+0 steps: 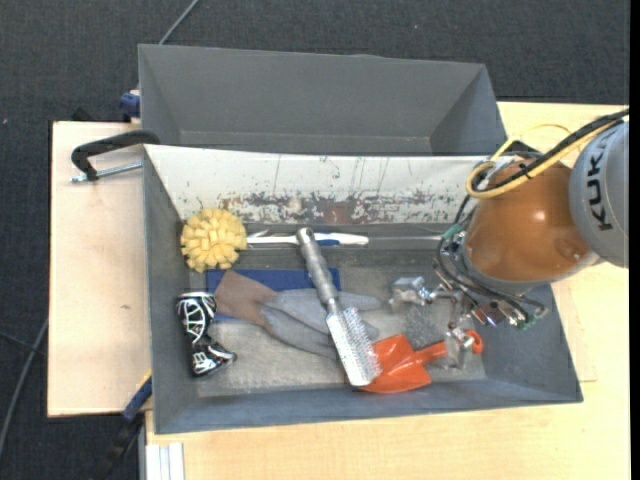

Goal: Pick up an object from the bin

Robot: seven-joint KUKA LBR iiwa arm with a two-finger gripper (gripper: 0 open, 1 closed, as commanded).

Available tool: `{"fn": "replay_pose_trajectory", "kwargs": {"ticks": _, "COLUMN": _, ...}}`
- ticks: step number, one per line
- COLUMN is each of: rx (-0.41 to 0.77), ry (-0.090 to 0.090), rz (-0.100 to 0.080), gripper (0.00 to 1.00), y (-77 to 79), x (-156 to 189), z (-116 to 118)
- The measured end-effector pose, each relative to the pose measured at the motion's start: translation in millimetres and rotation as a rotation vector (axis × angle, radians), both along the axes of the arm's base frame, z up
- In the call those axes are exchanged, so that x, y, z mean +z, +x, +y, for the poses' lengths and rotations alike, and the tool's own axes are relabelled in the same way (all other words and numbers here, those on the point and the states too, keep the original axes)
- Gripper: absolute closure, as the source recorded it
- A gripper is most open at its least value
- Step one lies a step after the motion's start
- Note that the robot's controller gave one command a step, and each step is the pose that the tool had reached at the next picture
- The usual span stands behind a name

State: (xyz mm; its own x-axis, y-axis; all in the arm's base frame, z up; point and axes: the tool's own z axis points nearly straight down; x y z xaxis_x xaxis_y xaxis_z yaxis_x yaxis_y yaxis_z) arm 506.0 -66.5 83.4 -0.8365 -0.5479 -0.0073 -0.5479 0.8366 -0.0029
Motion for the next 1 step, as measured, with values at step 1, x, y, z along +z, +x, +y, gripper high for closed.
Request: {"fn": "replay_pose_trajectory", "kwargs": {"ticks": 1, "rx": 0.118, "ry": 0.0, "rz": -0.004, "gripper": 1.0, "y": 7.7, "x": -12.7, "z": -8.0}}
